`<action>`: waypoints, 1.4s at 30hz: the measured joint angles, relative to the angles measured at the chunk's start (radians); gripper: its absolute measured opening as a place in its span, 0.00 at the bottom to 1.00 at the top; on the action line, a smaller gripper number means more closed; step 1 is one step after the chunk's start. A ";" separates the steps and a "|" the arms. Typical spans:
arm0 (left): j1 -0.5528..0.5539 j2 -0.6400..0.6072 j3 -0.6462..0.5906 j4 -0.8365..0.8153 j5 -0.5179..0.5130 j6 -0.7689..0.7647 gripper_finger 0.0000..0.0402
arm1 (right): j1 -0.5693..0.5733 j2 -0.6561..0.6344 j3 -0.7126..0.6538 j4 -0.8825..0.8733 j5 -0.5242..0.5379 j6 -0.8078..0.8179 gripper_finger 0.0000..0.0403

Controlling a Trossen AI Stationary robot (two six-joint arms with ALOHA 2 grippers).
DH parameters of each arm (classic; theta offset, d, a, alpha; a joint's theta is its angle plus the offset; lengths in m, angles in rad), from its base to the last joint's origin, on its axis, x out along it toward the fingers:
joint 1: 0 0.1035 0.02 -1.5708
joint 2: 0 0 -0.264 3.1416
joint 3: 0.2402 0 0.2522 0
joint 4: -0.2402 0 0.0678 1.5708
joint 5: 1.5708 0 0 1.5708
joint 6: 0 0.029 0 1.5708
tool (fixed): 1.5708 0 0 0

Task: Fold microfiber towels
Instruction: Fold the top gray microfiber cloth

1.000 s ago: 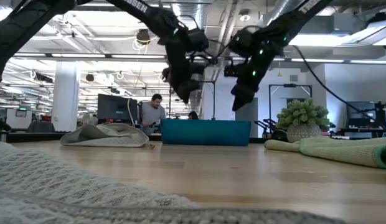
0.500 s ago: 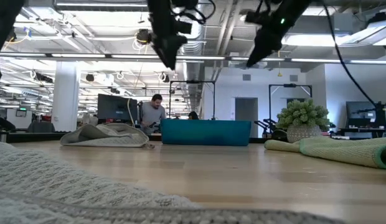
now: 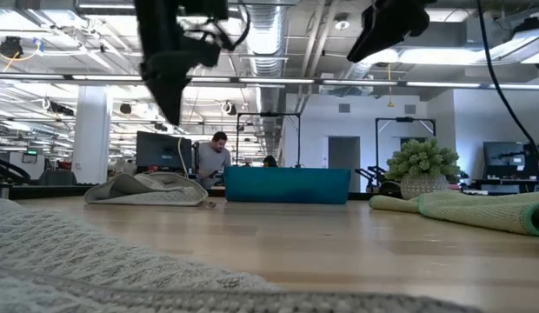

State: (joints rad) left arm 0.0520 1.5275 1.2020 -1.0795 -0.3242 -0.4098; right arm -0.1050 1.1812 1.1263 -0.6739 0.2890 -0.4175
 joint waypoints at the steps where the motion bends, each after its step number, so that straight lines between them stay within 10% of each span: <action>1: -0.009 0.001 -0.041 0.022 0.025 0.004 0.44 | 0.006 0.000 0.000 0.000 0.000 0.000 0.59; 10: -0.015 0.013 -0.242 0.150 -0.029 -0.087 0.44 | 0.019 0.000 0.000 0.001 0.001 0.070 0.59; 42: -0.012 0.012 -0.389 0.225 -0.169 -0.069 0.44 | 0.011 0.001 0.000 0.028 0.001 0.105 0.59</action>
State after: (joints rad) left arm 0.0402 1.5398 0.8135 -0.8544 -0.4929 -0.4784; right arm -0.0940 1.1824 1.1263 -0.6461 0.2897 -0.3130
